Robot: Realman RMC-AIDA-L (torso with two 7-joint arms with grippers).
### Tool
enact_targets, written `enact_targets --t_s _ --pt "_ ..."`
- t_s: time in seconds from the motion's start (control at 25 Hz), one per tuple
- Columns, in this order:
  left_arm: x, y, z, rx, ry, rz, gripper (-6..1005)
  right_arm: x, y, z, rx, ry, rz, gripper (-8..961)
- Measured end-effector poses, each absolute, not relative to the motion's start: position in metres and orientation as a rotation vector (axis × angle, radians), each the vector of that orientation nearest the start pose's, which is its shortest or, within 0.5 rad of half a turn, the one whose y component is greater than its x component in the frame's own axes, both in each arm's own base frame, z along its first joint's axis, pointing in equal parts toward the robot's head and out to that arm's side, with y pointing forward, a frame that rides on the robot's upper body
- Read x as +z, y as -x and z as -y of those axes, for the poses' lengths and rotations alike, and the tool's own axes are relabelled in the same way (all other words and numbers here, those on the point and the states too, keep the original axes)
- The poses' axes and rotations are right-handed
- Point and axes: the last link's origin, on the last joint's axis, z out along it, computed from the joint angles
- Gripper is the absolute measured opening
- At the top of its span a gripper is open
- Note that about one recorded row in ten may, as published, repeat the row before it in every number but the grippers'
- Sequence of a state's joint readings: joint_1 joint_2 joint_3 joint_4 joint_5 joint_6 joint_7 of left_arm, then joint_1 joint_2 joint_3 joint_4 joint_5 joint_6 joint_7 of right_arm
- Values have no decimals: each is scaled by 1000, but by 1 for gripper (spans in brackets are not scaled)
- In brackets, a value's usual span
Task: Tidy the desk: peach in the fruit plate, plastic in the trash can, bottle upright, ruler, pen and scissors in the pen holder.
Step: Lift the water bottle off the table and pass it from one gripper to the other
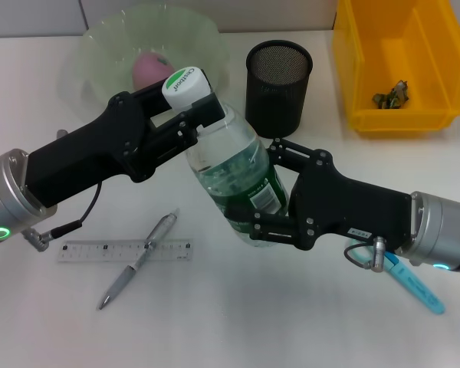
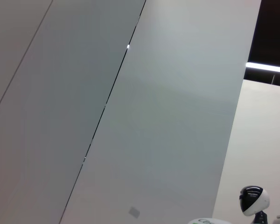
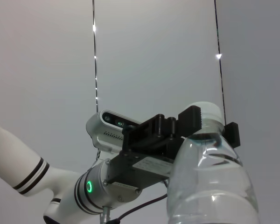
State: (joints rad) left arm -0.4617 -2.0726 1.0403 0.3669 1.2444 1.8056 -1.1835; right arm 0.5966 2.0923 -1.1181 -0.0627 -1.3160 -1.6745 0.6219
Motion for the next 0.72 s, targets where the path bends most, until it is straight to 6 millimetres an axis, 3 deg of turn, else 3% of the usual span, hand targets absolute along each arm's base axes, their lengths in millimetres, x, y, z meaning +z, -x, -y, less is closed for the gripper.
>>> enact_targets --t_s 0.72 --pt "-7 220 -287 -1569 2505 533 440 -72 -221 -288 1249 2581 -299 760"
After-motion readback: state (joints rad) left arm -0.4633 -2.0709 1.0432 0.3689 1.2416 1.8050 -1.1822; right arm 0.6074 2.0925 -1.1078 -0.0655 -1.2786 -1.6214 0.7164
